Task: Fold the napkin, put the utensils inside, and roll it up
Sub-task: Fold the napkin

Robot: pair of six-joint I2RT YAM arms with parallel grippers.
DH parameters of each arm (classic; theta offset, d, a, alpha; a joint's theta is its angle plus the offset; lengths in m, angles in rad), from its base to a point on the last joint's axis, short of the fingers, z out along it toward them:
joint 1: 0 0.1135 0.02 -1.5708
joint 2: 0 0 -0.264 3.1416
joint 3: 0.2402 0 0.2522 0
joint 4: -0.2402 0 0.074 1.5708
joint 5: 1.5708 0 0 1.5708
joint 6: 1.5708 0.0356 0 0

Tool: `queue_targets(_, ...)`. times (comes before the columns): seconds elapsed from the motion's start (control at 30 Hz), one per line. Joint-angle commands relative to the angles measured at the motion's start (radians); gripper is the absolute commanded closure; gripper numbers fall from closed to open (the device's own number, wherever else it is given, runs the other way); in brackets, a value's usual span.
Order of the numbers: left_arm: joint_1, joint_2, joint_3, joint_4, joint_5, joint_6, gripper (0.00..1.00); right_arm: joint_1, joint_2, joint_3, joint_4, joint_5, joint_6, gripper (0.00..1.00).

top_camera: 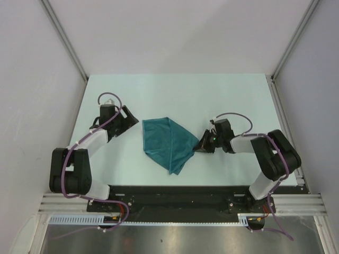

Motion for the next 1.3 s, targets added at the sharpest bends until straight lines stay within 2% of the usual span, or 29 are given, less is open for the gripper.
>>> queue_targets(0.0,0.029,-0.045,-0.027,0.02,0.017,0.011,0.08,0.086,-0.099,-0.072,-0.196,0.081,0.078,0.9)
queue_targets(0.03,0.031,-0.047,-0.037,0.021,0.019,0.013,0.09,0.1,-0.142,-0.069,-0.263,0.089,0.079,0.65)
queue_targets(0.07,0.031,-0.049,-0.042,0.024,0.02,0.014,0.09,0.126,-0.166,-0.06,-0.3,0.113,0.074,0.56)
queue_targets(0.13,0.032,-0.05,-0.054,0.029,0.036,0.014,0.08,0.149,-0.269,-0.017,-0.403,0.14,0.039,0.41)
queue_targets(0.23,0.034,-0.045,-0.076,0.038,0.077,0.009,0.08,0.163,-0.366,0.075,-0.477,0.131,-0.077,0.31)
queue_targets(0.33,0.032,-0.045,-0.109,0.049,0.105,0.003,0.1,0.126,-0.383,0.199,-0.521,0.089,-0.196,0.28)
queue_targets(0.43,0.032,-0.068,-0.152,0.055,0.103,-0.001,0.1,0.055,-0.294,0.3,-0.464,0.019,-0.334,0.28)
queue_targets(0.53,0.032,-0.095,-0.182,0.046,0.103,-0.004,0.1,0.035,-0.149,0.387,-0.4,-0.033,-0.458,0.28)
queue_targets(0.57,0.031,-0.108,-0.186,0.043,0.105,-0.006,0.1,0.035,-0.057,0.459,-0.402,-0.072,-0.54,0.28)
queue_targets(0.67,0.031,-0.148,-0.206,0.041,0.114,-0.02,0.1,0.037,0.059,0.593,-0.422,-0.109,-0.645,0.29)
queue_targets(0.8,0.031,-0.208,-0.217,0.02,0.093,-0.026,0.1,0.0,0.207,0.659,-0.293,-0.225,-0.63,0.3)
queue_targets(0.9,0.031,-0.237,-0.212,-0.011,0.086,-0.023,0.1,-0.017,0.273,0.702,-0.264,-0.279,-0.635,0.3)
queue_targets(1.03,0.031,-0.256,-0.209,-0.016,0.086,-0.021,0.1,-0.031,0.384,0.756,-0.281,-0.372,-0.645,0.32)
queue_targets(1.27,0.031,-0.262,-0.203,-0.016,0.097,-0.027,0.1,-0.032,0.51,0.828,-0.319,-0.438,-0.653,0.38)
